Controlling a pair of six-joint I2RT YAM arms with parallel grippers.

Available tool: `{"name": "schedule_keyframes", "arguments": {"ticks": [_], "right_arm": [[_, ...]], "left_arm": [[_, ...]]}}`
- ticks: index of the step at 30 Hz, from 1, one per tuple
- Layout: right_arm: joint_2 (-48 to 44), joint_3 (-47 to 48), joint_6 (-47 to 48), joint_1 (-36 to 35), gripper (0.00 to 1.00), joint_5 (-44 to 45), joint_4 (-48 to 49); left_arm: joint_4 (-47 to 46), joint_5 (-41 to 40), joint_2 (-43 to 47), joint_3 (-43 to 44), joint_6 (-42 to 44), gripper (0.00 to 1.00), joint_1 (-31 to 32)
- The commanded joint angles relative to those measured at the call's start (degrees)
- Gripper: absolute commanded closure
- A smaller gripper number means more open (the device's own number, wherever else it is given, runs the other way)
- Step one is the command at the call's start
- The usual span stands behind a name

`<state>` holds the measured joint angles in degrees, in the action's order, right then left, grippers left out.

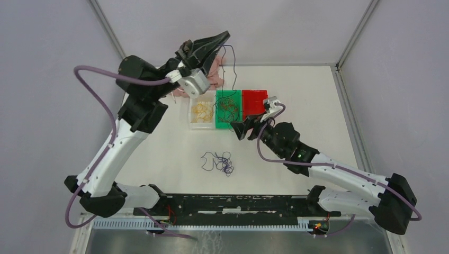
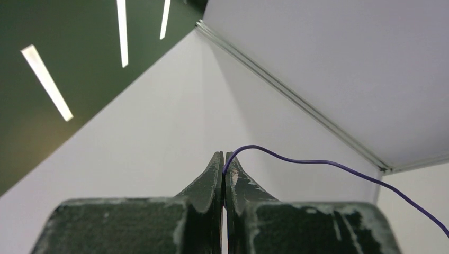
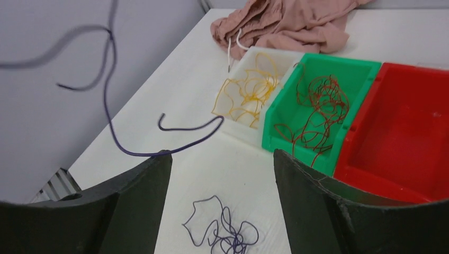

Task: Untangle the cables
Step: Place the cable in the bin.

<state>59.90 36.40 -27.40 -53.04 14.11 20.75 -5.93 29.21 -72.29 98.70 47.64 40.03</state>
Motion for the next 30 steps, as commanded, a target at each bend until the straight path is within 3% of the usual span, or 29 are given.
{"name": "schedule_keyframes", "arguments": {"ticks": [1,5,11,16,23,30], "right_arm": [[1.1,8.1,0.2,2.9,0.24,3.6,-6.9],[1.5,9.5,-2.6,7.9,0.25,9.4,-12.4],[2.9,8.7,-5.8,16.4,0.29,9.5,-16.2],[4.3,7.8,-7.9,20.9,0.37,10.1,-20.1],[3.5,5.8,-10.5,25.6,0.36,9.7,-22.6],[1.3,3.7,-13.5,29.7,0.37,8.4,-24.1]], "left_arm": [[-3.6,0.4,-4.5,-0.2,-5.9,0.97,0.8],[-6.1,0.0,-9.1,-0.1,-6.8,0.97,1.2],[-8.4,-3.5,-16.9,1.5,-8.8,0.97,1.3],[-6.8,-9.0,-26.0,8.0,-7.5,0.97,1.3],[-4.1,-13.2,-36.0,15.7,-7.5,0.97,1.4],[-5.1,-15.1,-39.8,14.3,-6.6,0.97,1.4]]}}
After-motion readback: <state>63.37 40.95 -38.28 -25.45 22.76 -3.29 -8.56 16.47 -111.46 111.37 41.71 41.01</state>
